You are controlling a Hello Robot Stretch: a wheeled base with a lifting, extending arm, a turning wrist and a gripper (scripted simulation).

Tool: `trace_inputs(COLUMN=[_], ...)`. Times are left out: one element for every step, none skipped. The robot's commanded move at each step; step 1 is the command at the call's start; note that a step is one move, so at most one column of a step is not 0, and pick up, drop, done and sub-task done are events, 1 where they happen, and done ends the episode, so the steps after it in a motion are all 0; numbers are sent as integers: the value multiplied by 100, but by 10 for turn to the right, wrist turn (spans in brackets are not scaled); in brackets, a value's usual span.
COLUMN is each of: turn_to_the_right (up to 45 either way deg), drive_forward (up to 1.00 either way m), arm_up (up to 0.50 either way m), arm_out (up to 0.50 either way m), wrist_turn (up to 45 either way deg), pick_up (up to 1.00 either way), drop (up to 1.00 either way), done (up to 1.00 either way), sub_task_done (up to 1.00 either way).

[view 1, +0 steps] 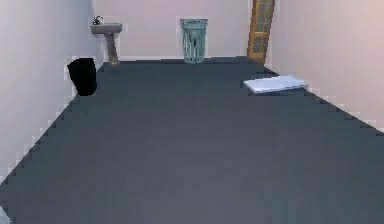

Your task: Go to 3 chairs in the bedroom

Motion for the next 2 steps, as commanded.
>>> trace_inputs(turn_to_the_right=[450, 120], drive_forward=[0, 0], arm_up=[0, 0], arm_out=[0, 0], wrist_turn=[0, 0], pick_up=[0, 0], drop=[0, 0], done=[0, 0], sub_task_done=[0, 0])
